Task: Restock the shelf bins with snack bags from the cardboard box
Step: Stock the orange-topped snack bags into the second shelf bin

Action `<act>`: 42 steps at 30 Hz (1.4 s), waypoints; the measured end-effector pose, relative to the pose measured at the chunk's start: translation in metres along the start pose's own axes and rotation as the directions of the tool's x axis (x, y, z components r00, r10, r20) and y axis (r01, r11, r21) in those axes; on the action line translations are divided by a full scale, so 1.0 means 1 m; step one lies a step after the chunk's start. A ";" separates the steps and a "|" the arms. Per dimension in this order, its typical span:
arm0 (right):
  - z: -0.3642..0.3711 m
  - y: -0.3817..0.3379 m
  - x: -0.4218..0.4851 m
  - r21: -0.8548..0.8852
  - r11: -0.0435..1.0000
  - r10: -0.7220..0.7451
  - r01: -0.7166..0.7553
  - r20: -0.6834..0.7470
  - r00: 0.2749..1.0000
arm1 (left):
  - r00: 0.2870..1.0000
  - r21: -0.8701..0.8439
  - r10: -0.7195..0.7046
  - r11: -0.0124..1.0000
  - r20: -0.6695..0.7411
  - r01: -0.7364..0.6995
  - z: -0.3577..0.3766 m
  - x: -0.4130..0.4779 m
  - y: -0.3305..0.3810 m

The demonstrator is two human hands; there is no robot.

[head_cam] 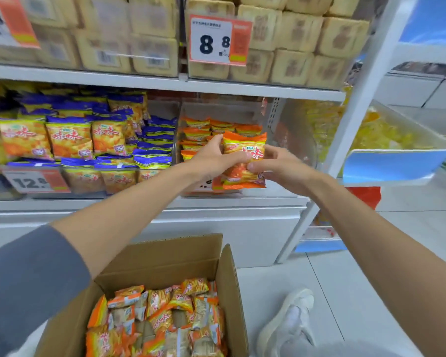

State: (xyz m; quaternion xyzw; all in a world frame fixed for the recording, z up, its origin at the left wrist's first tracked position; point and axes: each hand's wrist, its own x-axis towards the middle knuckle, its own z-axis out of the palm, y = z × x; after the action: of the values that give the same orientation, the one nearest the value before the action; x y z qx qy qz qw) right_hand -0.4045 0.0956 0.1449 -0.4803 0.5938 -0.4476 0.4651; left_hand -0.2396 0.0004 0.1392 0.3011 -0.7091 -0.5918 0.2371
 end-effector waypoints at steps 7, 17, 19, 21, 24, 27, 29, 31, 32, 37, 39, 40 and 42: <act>-0.089 0.019 0.062 0.045 0.997 0.075 -0.063 -0.340 0.937 | 0.995 0.273 0.047 0.962 -0.085 -0.022 -0.013 0.087 -0.003; -0.084 0.058 0.113 -0.324 0.917 0.196 -0.233 -0.143 0.970 | 0.992 0.731 0.083 0.682 -0.098 0.015 -0.032 0.128 -0.056; -0.078 0.059 0.115 -0.228 0.952 0.172 -0.203 -0.152 0.973 | 0.991 0.758 0.077 0.651 -0.106 0.030 -0.032 0.129 -0.060; -0.072 0.059 0.119 -0.198 0.965 0.136 -0.171 -0.180 0.974 | 0.992 0.765 0.070 0.643 -0.105 0.035 -0.031 0.129 -0.061; -0.064 0.058 0.123 -0.248 0.952 0.114 -0.180 -0.261 0.959 | 0.990 0.760 0.077 0.649 -0.119 0.041 -0.031 0.131 -0.060; -0.065 0.056 0.124 -0.214 0.948 0.179 -0.235 -0.252 0.951 | 0.991 0.757 0.076 0.653 -0.112 0.036 -0.030 0.129 -0.059; -0.070 0.056 0.127 -0.102 0.954 0.257 -0.282 -0.206 0.944 | 0.991 0.741 0.077 0.671 -0.108 0.029 -0.030 0.124 -0.054; -0.074 0.055 0.126 -0.120 0.942 0.285 -0.314 -0.209 0.935 | 0.988 0.713 0.086 0.700 -0.127 0.031 -0.030 0.119 -0.049; -0.076 0.056 0.126 -0.180 0.930 0.278 -0.321 -0.228 0.933 | 0.985 0.695 0.098 0.719 -0.145 0.030 -0.029 0.116 -0.046; -0.067 0.041 0.107 -0.436 0.864 0.080 -0.252 -0.375 0.924 | 0.950 0.643 0.244 0.763 -0.196 -0.063 -0.028 0.091 -0.030; -0.057 0.030 0.093 -0.596 0.777 -0.116 -0.202 -0.451 0.885 | 0.936 0.637 0.293 0.763 -0.197 -0.105 -0.029 0.074 -0.025; -0.047 0.024 0.083 -0.646 0.745 -0.214 -0.167 -0.468 0.857 | 0.933 0.624 0.300 0.773 -0.200 -0.115 -0.030 0.064 -0.022; -0.019 0.015 0.060 -0.650 0.757 -0.337 -0.069 -0.479 0.811 | 0.935 0.594 0.291 0.795 -0.203 -0.119 -0.032 0.037 -0.019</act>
State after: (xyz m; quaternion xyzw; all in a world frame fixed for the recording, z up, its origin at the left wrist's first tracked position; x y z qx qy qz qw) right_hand -0.4318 0.0401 0.1258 -0.4964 0.7825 -0.3740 0.0391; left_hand -0.2411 -0.0507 0.1259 0.3606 -0.8409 -0.2720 0.2980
